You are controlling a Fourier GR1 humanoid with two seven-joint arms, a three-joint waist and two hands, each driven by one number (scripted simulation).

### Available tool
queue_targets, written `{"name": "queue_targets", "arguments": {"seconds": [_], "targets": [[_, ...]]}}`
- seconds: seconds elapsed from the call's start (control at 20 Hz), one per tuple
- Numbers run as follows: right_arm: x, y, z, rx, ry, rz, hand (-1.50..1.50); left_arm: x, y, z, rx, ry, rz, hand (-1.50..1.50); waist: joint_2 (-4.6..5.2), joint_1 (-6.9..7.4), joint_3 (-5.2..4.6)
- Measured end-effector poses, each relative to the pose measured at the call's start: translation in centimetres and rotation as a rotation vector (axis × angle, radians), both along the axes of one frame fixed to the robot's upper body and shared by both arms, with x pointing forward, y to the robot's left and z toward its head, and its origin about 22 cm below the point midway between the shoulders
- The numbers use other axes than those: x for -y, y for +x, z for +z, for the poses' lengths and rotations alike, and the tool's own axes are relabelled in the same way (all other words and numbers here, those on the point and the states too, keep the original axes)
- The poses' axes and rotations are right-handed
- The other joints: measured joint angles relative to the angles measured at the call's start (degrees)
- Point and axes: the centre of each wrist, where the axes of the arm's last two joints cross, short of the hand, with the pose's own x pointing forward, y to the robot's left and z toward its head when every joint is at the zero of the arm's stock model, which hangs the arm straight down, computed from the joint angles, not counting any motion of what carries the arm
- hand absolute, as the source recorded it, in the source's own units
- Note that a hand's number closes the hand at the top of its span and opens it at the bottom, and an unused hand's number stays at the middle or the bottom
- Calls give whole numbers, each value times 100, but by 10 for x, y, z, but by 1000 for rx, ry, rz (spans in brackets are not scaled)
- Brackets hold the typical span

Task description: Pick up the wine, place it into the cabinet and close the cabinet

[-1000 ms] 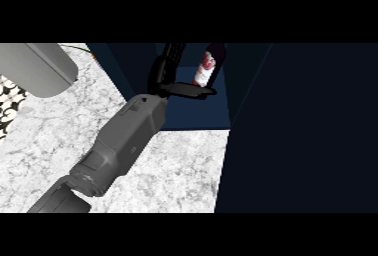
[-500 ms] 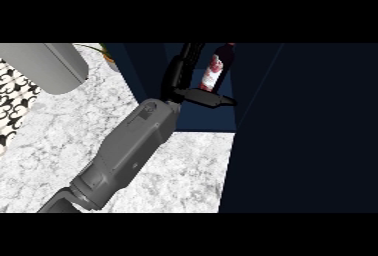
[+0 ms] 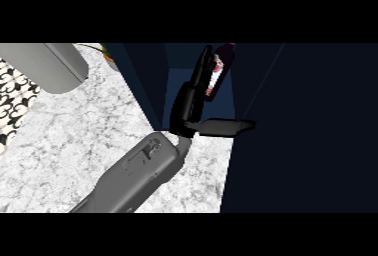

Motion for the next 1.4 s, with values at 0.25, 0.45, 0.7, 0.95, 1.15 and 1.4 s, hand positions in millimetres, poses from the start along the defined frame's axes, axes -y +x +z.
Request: {"name": "queue_targets", "arguments": {"seconds": [0.25, 0.45, 0.7, 0.95, 1.15, 1.4], "targets": [[-2, -1, 0, 11, 4, 3, -150, 4, -46, -6, -37, -37, 33, -150, 27, -34, 5], [-1, -2, -3, 6, 5, -10, -150, 5, -79, -9, -46, -94, 53, 150, 39, -69, 2], [-5, -4, 2, 11, -7, -6, -150, -10, -124, -4, -59, -166, 35, 150, 29, -71, -3], [-6, -5, 4, 9, -18, -14, -150, -32, -160, -4, -65, -178, -37, 150, 36, -83, -4], [-12, -5, 1, -6, -43, 33, 150, -61, -180, -12, -52, -178, -56, 150, 40, -71, -3], [-28, -9, -2, 16, -116, 143, 150, -98, -194, -5, -50, -172, -90, 150, 37, -46, -3]]}}
